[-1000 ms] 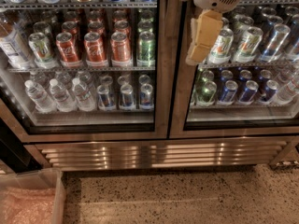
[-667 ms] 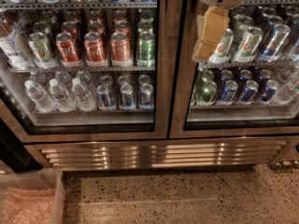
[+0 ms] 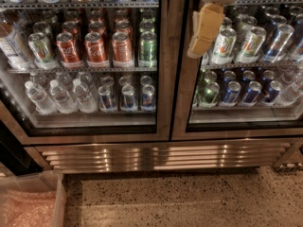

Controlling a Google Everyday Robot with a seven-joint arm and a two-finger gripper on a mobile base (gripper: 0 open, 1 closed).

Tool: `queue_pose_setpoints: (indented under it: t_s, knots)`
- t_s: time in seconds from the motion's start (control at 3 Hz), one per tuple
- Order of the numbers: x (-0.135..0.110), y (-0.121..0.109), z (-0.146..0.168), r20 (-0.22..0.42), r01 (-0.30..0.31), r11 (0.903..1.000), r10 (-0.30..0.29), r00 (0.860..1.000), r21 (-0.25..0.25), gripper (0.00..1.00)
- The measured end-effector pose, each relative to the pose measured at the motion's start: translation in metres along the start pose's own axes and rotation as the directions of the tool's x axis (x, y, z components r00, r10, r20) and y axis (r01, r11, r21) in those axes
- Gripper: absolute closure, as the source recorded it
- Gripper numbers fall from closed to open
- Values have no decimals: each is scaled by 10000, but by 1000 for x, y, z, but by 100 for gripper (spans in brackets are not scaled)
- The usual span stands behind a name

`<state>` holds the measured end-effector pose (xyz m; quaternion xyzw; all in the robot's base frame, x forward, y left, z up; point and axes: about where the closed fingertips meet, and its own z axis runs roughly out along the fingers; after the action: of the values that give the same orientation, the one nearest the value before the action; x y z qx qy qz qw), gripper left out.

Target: Open left fridge door

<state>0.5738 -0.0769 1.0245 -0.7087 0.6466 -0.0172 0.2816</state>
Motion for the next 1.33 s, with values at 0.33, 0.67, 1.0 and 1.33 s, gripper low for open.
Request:
queue_pose_setpoints:
  t_s: [0.33, 0.67, 1.0, 1.33]
  knots:
    - [-4, -8, 1, 250, -9, 9999, 6, 9997, 124, 0]
    - [-5, -10, 2, 399, -16, 10000, 12, 9992, 97, 0]
    - [-2, -10, 2, 435, -7, 10000, 5, 9991, 55, 0]
    - [-2, -7, 7, 543, 86, 9998, -77, 9985, -175, 0]
